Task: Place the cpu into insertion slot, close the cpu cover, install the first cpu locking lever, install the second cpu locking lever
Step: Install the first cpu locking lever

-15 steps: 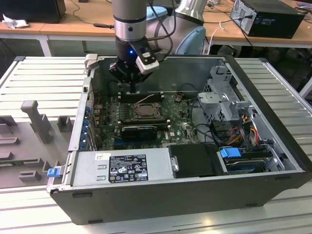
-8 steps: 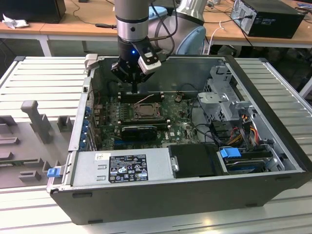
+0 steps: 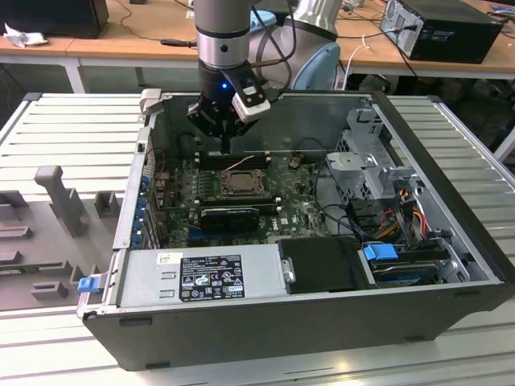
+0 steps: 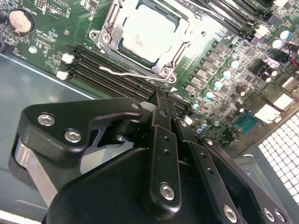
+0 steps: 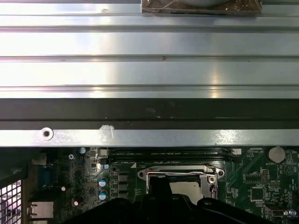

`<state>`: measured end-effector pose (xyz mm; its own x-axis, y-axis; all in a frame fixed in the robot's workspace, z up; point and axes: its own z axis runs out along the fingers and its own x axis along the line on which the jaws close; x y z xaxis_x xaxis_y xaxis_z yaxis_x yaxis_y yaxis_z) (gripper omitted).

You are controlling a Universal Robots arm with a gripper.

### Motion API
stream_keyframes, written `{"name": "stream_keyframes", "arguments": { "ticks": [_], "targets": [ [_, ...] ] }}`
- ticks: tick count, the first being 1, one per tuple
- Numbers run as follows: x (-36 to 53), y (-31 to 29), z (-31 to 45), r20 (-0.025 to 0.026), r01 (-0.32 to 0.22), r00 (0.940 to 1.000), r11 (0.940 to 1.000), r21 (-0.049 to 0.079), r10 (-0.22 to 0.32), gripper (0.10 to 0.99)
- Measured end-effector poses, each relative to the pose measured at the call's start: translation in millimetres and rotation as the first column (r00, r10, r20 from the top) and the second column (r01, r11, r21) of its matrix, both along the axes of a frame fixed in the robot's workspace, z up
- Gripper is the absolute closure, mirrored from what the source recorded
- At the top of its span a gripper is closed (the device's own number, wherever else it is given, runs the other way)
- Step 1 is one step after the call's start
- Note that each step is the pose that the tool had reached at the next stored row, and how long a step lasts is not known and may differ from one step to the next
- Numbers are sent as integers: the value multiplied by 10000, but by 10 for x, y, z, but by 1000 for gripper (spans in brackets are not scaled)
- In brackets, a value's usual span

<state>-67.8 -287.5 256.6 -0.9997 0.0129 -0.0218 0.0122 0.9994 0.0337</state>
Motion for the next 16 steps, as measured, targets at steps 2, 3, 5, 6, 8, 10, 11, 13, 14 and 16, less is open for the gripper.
{"name": "stream_keyframes", "arguments": {
  "ticks": [2,3,5,6,8,10,11,13,14,16],
  "targets": [
    [15,0,0,-1,0,10000,10000,0,0,980],
    [21,0,0,-1,0,10000,10000,0,0,980],
    [37,0,0,-1,0,10000,10000,-1,0,980],
    [47,0,0,-1,-1,10000,10000,-1,1,980],
    [63,0,0,0,-1,10000,10000,0,1,980],
    [78,0,0,-1,-1,10000,10000,0,1,980],
    [85,0,-1,0,0,10000,10000,0,0,980],
    [96,0,-1,-1,0,10000,10000,-1,0,980],
    [102,0,-1,0,-1,10000,10000,0,1,980],
    [126,0,-1,-1,0,10000,10000,0,0,980]
  ]
}}
